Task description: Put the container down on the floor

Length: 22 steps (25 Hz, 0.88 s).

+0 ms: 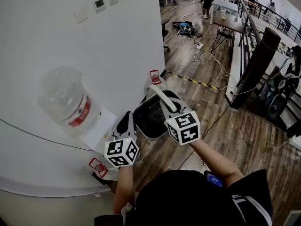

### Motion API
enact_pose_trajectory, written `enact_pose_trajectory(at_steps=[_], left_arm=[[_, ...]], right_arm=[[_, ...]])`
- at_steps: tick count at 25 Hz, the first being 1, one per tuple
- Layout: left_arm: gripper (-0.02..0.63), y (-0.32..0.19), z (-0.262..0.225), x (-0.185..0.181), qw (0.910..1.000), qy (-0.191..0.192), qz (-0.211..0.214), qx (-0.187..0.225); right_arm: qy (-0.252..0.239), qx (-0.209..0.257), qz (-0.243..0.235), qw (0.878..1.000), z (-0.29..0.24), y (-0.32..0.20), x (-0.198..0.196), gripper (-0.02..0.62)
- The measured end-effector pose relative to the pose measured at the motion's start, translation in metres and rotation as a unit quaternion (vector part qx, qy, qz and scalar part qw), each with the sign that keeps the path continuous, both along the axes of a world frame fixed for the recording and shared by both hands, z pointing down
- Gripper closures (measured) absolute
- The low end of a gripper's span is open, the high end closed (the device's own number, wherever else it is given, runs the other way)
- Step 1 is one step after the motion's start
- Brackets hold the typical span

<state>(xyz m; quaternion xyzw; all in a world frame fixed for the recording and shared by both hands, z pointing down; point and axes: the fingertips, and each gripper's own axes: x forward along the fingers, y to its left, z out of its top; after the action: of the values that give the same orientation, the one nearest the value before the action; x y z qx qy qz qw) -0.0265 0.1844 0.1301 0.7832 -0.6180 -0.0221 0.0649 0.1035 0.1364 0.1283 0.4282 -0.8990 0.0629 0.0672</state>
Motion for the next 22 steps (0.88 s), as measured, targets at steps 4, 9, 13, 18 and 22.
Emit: enact_pose_trajectory(at_steps=[4, 9, 13, 18, 22], left_arm=[[0.589, -0.004, 0.003, 0.007, 1.0000, 0.005, -0.001, -0.004], [0.589, -0.011, 0.008, 0.024, 0.9999, 0.011, -0.003, -0.009], [0.589, -0.021, 0.012, 0.041, 0.9999, 0.011, -0.005, -0.009], [0.589, -0.036, 0.015, 0.062, 0.9998, 0.014, -0.011, -0.010], [0.589, -0.045, 0.018, 0.082, 0.9997, 0.016, -0.017, -0.011]], right_arm=[[0.000, -0.004, -0.003, 1.000, 0.003, -0.003, 0.005, 0.565], [0.001, -0.010, -0.008, 1.000, 0.008, -0.009, 0.021, 0.565], [0.003, -0.012, -0.013, 1.000, 0.013, -0.019, 0.035, 0.565], [0.005, -0.015, -0.022, 1.000, 0.019, -0.031, 0.054, 0.565], [0.008, -0.018, -0.031, 0.999, 0.026, -0.040, 0.073, 0.565]])
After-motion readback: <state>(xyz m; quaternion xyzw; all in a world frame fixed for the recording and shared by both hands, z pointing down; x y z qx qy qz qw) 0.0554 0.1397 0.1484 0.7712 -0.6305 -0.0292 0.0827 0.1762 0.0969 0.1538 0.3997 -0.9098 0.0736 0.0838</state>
